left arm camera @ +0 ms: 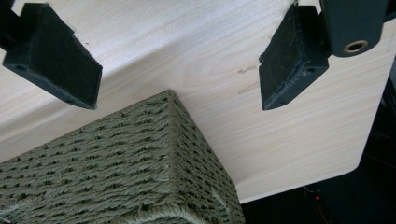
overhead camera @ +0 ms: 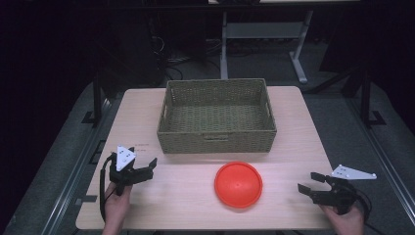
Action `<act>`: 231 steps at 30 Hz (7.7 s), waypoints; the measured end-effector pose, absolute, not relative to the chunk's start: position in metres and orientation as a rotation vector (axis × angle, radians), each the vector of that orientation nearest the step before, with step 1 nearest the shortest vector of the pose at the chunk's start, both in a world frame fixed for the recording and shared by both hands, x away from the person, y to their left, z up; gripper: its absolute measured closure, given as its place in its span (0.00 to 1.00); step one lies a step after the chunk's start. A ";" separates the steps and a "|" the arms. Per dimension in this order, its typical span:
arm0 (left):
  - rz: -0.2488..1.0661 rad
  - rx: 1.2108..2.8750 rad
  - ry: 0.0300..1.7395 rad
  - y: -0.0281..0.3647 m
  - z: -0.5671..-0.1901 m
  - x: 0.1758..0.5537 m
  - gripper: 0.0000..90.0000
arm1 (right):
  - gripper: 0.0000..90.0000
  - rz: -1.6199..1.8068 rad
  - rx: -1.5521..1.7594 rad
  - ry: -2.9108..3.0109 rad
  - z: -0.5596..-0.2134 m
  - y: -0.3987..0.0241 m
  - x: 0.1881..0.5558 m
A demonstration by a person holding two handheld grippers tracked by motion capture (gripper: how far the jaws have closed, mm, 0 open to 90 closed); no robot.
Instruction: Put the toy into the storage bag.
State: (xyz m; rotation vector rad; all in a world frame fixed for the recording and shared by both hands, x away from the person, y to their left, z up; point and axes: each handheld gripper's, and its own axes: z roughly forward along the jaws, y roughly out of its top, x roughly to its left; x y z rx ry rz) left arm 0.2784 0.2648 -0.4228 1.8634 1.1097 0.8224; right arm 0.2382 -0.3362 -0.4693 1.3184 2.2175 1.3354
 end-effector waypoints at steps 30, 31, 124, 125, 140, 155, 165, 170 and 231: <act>0.864 1.876 1.065 0.261 -0.420 0.274 0.14 | 0.21 1.315 1.181 2.379 -0.418 -0.288 0.261; 0.865 1.875 1.065 0.261 -0.420 0.274 0.14 | 0.22 1.316 1.169 2.392 -0.417 -0.286 0.264; 0.884 1.873 1.054 0.262 -0.418 0.271 0.14 | 0.66 0.906 1.296 2.794 -0.452 -0.185 0.328; 0.885 1.869 1.053 0.262 -0.418 0.270 0.14 | 0.67 0.909 1.298 2.795 -0.452 -0.184 0.328; 0.889 1.865 1.050 0.262 -0.418 0.270 0.14 | 0.88 1.022 1.263 2.731 -0.436 -0.186 0.322; 0.896 1.862 1.054 0.263 -0.418 0.270 0.14 | 0.91 1.052 1.086 2.732 -0.399 -0.175 0.305; 0.899 1.859 1.054 0.262 -0.418 0.270 0.14 | 0.92 1.070 1.035 2.728 -0.378 -0.171 0.302; 0.899 1.855 1.059 0.263 -0.418 0.269 0.14 | 0.92 1.066 1.035 2.720 -0.372 -0.172 0.300; 0.907 1.847 1.068 0.265 -0.417 0.269 0.14 | 0.92 1.039 0.969 2.630 -0.250 -0.181 0.340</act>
